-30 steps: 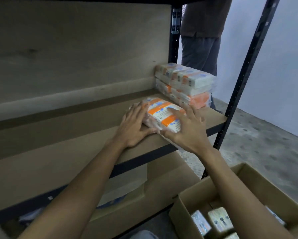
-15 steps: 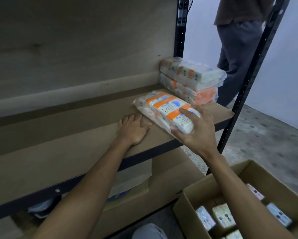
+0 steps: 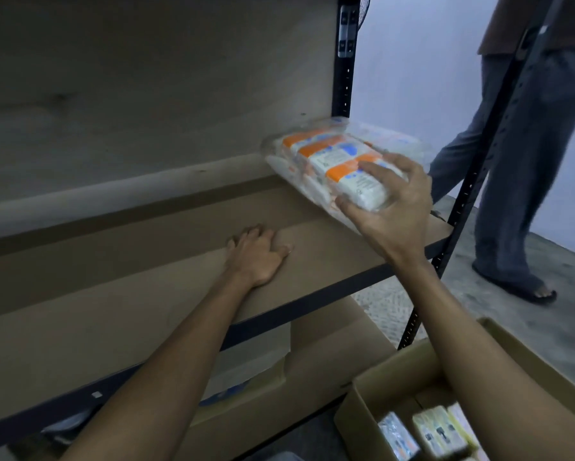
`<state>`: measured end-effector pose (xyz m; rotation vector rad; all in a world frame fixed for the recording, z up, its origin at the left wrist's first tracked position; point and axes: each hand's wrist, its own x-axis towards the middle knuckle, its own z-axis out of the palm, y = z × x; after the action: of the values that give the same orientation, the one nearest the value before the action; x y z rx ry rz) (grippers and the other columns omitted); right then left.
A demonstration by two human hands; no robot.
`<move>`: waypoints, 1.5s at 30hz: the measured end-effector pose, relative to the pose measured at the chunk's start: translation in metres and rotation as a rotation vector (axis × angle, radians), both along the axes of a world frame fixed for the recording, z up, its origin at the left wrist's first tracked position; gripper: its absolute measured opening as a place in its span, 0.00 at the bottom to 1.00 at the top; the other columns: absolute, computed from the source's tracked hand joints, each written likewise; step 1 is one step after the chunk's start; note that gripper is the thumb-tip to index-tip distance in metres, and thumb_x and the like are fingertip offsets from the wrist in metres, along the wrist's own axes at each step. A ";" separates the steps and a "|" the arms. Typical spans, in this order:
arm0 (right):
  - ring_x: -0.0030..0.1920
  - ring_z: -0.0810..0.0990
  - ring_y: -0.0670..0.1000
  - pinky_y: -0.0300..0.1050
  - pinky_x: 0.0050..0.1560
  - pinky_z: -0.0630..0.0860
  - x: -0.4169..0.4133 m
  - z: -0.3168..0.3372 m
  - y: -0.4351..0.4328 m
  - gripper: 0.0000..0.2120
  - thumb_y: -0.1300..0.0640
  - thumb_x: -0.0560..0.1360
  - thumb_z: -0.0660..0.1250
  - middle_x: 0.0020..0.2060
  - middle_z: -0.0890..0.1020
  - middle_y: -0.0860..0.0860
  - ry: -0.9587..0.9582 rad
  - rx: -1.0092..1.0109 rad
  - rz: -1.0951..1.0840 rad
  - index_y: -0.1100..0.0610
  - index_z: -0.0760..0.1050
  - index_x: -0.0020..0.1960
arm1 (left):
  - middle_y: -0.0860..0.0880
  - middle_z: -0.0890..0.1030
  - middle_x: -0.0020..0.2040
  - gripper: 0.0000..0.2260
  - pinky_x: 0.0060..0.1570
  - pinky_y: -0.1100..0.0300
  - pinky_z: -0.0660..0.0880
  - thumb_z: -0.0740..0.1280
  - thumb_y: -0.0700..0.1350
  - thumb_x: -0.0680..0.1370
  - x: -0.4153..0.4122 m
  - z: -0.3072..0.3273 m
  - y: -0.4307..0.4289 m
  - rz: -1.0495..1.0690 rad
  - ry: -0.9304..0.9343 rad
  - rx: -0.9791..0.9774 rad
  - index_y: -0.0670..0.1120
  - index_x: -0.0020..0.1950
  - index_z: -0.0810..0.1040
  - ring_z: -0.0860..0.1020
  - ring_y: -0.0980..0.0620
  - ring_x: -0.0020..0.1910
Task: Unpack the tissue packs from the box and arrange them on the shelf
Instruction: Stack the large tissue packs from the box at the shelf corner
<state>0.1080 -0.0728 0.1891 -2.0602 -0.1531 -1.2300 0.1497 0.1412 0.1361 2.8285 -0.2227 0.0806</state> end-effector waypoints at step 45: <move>0.66 0.65 0.53 0.45 0.62 0.64 0.173 0.060 -0.088 0.26 0.40 0.63 0.74 0.62 0.72 0.51 0.194 0.001 -0.013 0.47 0.79 0.58 | 0.52 0.57 0.79 0.26 0.75 0.51 0.46 0.53 0.62 0.80 0.077 -0.011 -0.038 -0.031 -0.048 0.000 0.56 0.76 0.60 0.52 0.53 0.77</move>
<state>0.2810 -0.1610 0.2490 -2.1684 -0.0481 -1.0305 0.2263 0.1032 0.1254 2.8247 -0.2770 0.1423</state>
